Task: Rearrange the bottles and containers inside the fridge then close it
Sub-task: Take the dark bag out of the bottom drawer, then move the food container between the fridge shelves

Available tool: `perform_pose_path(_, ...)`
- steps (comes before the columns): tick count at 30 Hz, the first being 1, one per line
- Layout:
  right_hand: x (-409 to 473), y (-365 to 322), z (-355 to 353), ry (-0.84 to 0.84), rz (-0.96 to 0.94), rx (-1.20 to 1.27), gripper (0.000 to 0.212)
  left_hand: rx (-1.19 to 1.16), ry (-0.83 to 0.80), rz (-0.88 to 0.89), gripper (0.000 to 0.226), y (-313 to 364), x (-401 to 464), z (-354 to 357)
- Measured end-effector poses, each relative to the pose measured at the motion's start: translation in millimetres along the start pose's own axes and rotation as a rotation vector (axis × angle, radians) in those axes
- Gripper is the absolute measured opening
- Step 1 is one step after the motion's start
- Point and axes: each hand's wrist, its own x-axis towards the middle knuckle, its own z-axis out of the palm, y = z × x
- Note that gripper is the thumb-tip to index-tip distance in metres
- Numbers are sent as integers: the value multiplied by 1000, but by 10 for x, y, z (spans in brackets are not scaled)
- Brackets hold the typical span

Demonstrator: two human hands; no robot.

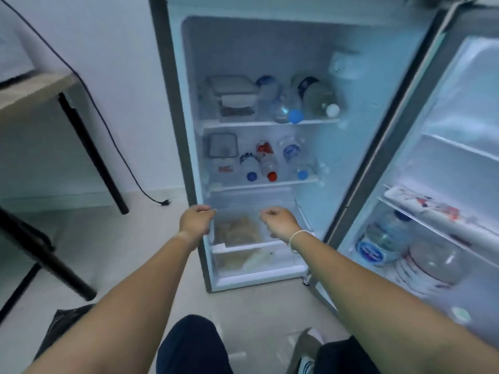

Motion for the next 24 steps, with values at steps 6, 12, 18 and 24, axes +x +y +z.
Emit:
perform_pose_path(6,-205,284,-944,216,45,17,11,56,-157,94,28,426,-218,899)
perform_pose_path(12,-582,674,-1512,339,100,25,27,56,-303,115,15,617,-601,1639)
perform_pose_path(18,-953,982,-1758,393,151,7,29,82,-404,158,29,627,-974,2020)
perform_pose_path(24,-1042,1047,-1781,412,140,25,25,93,-403,195,36,661,-1128,2030)
